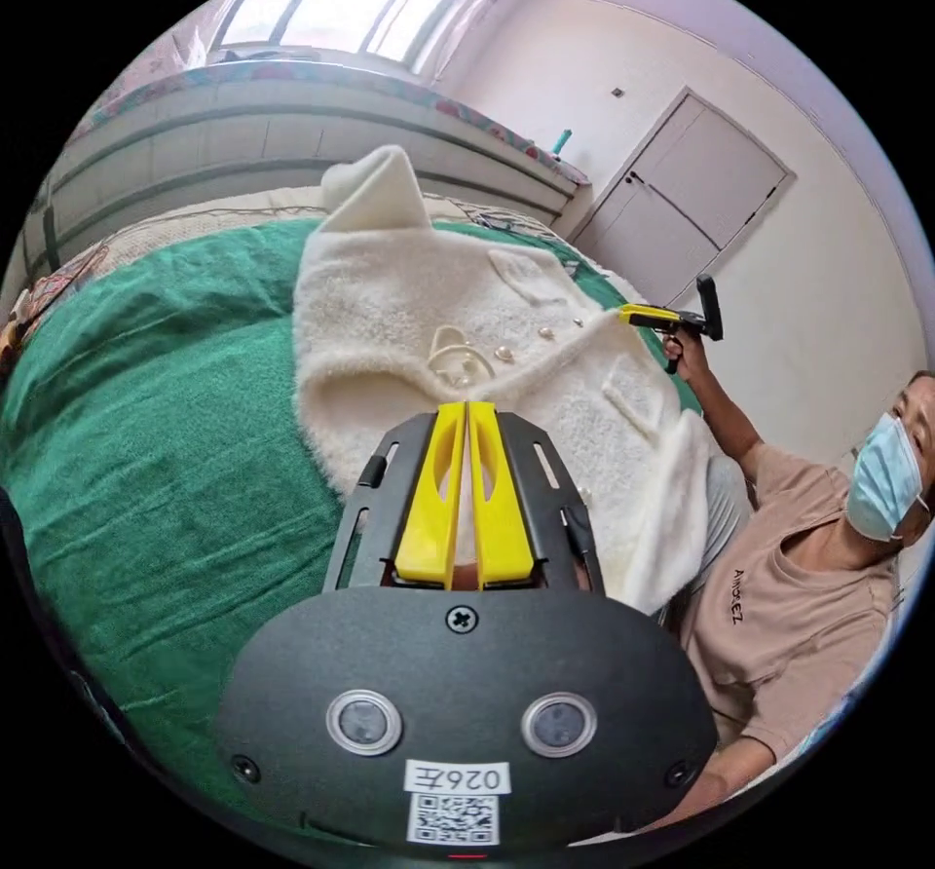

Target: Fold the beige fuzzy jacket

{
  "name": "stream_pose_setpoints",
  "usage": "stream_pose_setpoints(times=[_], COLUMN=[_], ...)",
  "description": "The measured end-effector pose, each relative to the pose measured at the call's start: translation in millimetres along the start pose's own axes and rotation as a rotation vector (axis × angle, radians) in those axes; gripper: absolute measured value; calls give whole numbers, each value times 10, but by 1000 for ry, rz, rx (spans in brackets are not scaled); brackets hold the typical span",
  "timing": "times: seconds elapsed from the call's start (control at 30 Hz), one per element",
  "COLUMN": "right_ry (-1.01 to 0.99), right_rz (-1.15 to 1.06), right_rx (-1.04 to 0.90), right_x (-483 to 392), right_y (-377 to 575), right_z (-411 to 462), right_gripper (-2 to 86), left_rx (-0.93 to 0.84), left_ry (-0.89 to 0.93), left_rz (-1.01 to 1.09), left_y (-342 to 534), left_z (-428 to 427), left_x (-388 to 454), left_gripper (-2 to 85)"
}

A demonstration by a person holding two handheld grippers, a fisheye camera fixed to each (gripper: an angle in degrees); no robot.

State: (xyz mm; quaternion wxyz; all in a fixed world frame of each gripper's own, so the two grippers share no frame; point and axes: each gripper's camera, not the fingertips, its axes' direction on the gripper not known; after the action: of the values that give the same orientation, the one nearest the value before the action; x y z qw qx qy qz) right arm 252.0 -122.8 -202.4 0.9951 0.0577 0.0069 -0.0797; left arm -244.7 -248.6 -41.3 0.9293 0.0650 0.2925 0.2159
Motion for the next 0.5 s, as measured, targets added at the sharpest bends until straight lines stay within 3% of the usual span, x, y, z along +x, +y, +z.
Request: stream_pose_setpoints(times=[0.13, 0.2, 0.27, 0.33, 0.37, 0.5], right_ry=[-37, -64, -141, -97, -72, 23], right_rz=[50, 67, 27, 30, 23, -18], right_rx=[59, 92, 32, -227, -227, 49], right_x=[30, 18, -40, -58, -93, -352], right_y=[-108, -174, -267, -339, -325, -103], right_z=[-78, -40, 264, 708, 726, -34], right_gripper=[31, 21, 1, -5, -6, -7], left_rx=[17, -79, -326, -253, -226, -4], left_ry=[-85, -126, -227, -191, -132, -148], left_rz=[40, 49, -12, -78, -104, 6], left_y=[-330, -453, -460, -417, -385, -61], left_z=[85, 427, 1037, 983, 855, 104], left_x=[88, 108, 15, 19, 56, 586], left_gripper=[-9, -10, -10, -10, -10, -10])
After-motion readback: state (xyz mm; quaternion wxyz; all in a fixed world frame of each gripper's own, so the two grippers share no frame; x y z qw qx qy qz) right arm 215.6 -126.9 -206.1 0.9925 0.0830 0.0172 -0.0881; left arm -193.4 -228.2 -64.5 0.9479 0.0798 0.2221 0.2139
